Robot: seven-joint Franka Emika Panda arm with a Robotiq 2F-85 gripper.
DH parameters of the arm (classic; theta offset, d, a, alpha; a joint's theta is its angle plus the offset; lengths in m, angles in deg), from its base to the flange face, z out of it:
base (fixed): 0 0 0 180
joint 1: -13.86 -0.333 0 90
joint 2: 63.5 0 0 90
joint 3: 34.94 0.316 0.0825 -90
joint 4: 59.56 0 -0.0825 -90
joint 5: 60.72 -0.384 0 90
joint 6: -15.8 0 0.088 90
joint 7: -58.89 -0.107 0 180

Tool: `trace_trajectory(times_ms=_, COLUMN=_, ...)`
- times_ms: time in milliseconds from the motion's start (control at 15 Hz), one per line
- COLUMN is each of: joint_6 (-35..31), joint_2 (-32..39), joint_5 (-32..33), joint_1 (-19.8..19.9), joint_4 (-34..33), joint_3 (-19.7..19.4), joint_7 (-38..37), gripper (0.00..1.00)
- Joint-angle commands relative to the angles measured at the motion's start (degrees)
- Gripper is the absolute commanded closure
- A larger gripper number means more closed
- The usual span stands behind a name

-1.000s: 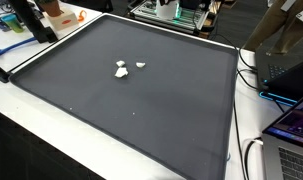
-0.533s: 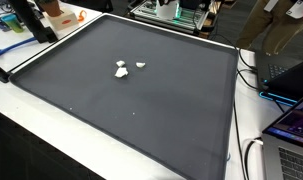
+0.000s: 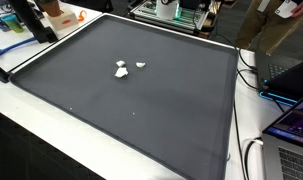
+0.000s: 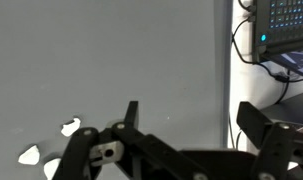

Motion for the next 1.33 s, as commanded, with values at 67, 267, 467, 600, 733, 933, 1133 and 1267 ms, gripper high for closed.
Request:
trace_trajectory(times_ms=67, joint_6=-1.0, joint_2=8.8, joint_5=4.9, joint_1=-19.1, joint_4=0.7, joint_3=-14.4, joint_7=-10.0, gripper=0.00)
trace_trajectory(times_ms=267, joint_6=1.4, joint_2=12.0, joint_5=4.6, joint_1=-31.3, joint_4=-0.2, joint_3=-25.3, joint_7=-16.5, gripper=0.00)
trace_trajectory(times_ms=467, joint_6=-7.7, joint_2=13.1, joint_5=7.9, joint_1=-41.9, joint_4=0.8, joint_3=-33.0, joint_7=-19.9, gripper=0.00)
trace_trajectory(times_ms=600, joint_6=-13.0, joint_2=14.2, joint_5=14.8, joint_1=-47.6, joint_4=0.9, joint_3=-36.5, joint_7=-17.2, gripper=0.00)
trace_trajectory(times_ms=733, joint_6=-14.6, joint_2=15.2, joint_5=21.5, joint_1=-52.7, joint_4=0.7, joint_3=-40.4, joint_7=-16.5, gripper=0.00)
trace_trajectory(times_ms=933, joint_6=-13.3, joint_2=14.6, joint_5=31.7, joint_1=-58.2, joint_4=0.6, joint_3=-44.5, joint_7=-16.4, gripper=0.00)
trace_trajectory(times_ms=1133, joint_6=-11.5, joint_2=14.2, joint_5=41.3, joint_1=-61.2, joint_4=-0.1, joint_3=-47.0, joint_7=-15.5, gripper=0.00)
trace_trajectory(times_ms=1267, joint_6=-13.3, joint_2=15.1, joint_5=41.2, joint_1=-62.9, joint_4=-0.1, joint_3=-48.6, joint_7=-17.3, gripper=0.00)
